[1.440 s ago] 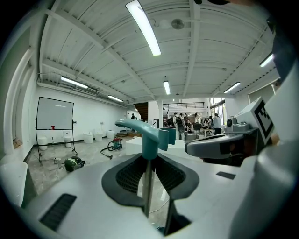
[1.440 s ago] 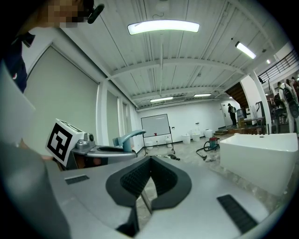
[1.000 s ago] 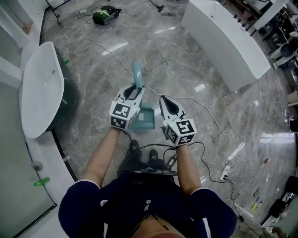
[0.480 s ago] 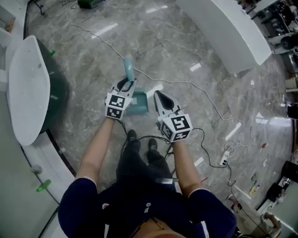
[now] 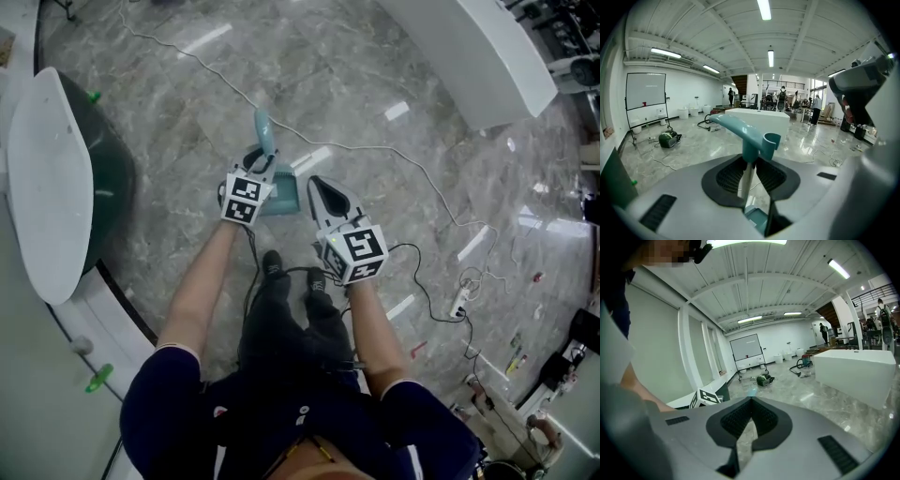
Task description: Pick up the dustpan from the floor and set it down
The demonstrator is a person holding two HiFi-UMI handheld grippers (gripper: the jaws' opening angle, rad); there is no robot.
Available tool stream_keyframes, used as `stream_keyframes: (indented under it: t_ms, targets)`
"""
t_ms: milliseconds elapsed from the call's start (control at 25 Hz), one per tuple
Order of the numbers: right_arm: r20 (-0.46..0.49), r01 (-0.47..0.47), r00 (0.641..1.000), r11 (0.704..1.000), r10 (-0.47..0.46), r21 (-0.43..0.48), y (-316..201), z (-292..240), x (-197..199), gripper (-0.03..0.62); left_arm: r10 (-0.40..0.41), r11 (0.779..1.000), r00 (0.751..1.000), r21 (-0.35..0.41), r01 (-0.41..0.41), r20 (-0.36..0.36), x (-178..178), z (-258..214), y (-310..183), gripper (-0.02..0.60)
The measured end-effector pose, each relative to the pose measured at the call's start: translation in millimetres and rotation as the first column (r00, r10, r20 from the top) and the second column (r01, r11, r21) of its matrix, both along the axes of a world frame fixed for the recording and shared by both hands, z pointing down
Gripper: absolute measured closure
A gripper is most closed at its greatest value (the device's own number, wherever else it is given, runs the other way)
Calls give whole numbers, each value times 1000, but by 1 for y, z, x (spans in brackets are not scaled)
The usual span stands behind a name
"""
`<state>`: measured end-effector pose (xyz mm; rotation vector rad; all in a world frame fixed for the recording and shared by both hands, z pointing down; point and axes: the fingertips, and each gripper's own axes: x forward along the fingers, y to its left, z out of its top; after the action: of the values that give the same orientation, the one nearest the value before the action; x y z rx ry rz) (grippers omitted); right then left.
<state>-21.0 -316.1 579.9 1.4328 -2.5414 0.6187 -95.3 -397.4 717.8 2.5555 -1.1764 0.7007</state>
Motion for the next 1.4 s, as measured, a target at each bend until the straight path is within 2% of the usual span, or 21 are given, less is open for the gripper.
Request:
stream_keyframes:
  t_ms: [440,1120,1400]
  targets:
    - [2,-46,999,998,46,-31,-23,28,8,588,27,999,999,-44,-25,27,16,49,-19,484]
    - [-15,-111,994,992,111,-52,-22,46,46,588,33,998,999,-60,-31,26,58,81,-31,483]
    - [-18,-124,992,991,123,-55,-19,46,59,588,3,998,1000,-63,-1,20,68,83,-36,483]
